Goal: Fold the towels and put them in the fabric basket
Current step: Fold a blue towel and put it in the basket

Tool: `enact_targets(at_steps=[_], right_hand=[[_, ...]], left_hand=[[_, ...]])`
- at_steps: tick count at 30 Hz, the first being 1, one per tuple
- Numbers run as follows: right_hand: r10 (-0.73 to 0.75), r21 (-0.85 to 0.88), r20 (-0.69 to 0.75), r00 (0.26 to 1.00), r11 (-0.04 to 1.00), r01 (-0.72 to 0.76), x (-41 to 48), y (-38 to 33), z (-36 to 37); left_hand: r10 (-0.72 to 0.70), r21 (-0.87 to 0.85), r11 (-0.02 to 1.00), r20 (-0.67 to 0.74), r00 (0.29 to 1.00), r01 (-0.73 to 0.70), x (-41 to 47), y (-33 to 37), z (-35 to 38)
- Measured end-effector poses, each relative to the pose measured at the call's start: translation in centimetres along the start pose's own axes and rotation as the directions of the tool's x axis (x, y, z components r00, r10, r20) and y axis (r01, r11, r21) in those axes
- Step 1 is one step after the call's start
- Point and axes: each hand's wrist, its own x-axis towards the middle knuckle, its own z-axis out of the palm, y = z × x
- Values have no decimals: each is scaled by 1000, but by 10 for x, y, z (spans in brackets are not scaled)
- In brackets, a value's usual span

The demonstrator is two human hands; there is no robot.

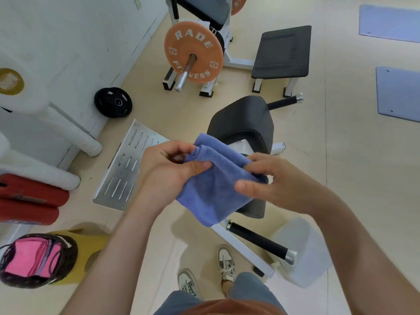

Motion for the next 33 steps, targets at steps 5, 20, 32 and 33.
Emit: enact_targets(at_steps=[5, 20, 32, 33], right_hand=[[96, -238, -49, 994, 966, -105, -8, 13, 1], [22, -225, -21, 1000, 974, -26, 18, -21, 4], [0, 197, 285, 959, 979, -58, 49, -49, 13], [19, 273, 274, 961, 957, -97, 50, -49, 13]], left_hand=[[-19, -66, 998, -3, 1000, 19, 0, -1, -9], [-27, -113, 993, 149, 988, 44, -4, -10, -12], [-169, 200, 978, 576, 800, 63, -8, -26, -68], [-148, 91, 989, 567, 810, 116, -9, -30, -74]])
